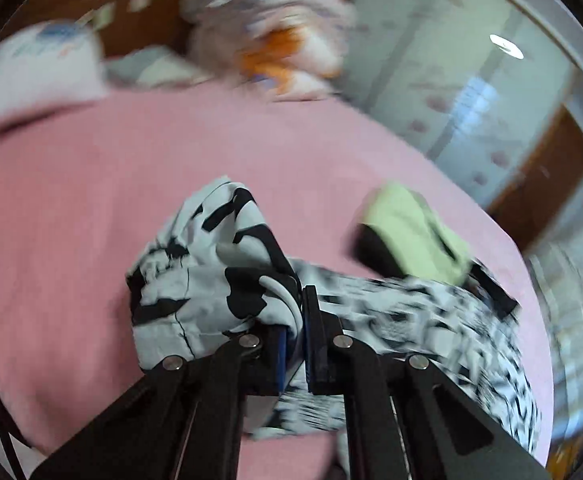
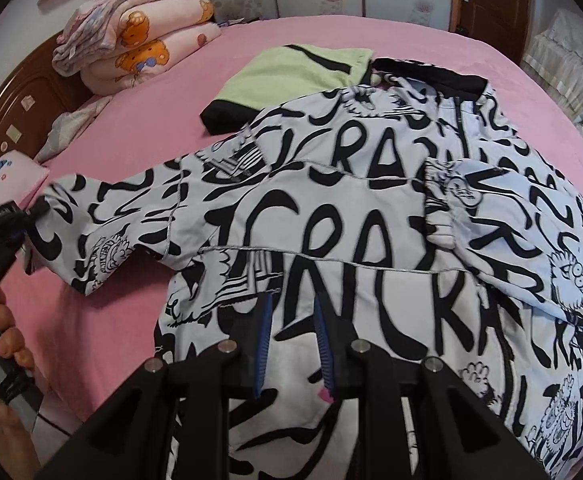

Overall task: Fold large clothes
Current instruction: 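Grasp the other sleeve cuff with the left gripper, then fold the sleeve across the jacket body and open the left gripper, then withdraw the left gripper and bring the right gripper to the jacket side edge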

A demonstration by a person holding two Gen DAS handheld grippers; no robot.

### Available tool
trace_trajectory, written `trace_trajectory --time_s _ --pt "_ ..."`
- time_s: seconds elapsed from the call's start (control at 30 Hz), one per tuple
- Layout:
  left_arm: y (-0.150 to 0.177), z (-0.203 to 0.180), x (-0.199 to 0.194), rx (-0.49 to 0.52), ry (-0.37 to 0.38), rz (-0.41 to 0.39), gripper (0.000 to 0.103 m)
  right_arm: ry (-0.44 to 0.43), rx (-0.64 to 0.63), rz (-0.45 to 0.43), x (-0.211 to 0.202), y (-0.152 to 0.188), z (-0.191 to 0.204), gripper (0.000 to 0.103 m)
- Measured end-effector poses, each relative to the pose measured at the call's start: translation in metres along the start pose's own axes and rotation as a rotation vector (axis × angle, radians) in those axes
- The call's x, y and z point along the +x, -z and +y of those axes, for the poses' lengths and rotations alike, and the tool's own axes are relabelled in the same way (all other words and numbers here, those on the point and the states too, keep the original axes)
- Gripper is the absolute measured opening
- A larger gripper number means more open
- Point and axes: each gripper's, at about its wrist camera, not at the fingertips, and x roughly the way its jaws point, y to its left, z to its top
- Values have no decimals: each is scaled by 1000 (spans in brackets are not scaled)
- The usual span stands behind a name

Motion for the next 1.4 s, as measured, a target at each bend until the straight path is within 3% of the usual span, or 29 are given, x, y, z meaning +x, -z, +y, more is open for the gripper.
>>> trace_trajectory --time_s 0.17,0.33,0.6,0.67,0.8,0.87,0.9,1.13,1.4 --pt "37 -86 -10 180 117 50 5 46 79 -21 -15 6 -46 21" --pt "97 -145 4 342 148 168 5 100 174 3 -18 21 -98 21" --pt "184 -172 44 536 100 374 7 160 235 34 -20 44 -139 21" --pt "194 -169 50 566 94 411 19 155 236 34 -21 46 -140 21" --pt "197 -165 39 567 118 420 38 145 221 26 -24 45 -134 21" --pt "193 -164 28 560 121 415 64 142 209 19 -26 42 -128 21" --pt "190 -165 24 559 119 404 67 139 203 13 -28 41 -125 21" --pt "167 -162 -4 525 156 401 69 128 165 -7 -38 38 -105 21" --pt "144 -148 -41 501 164 336 70 113 115 -11 -43 38 -82 21"
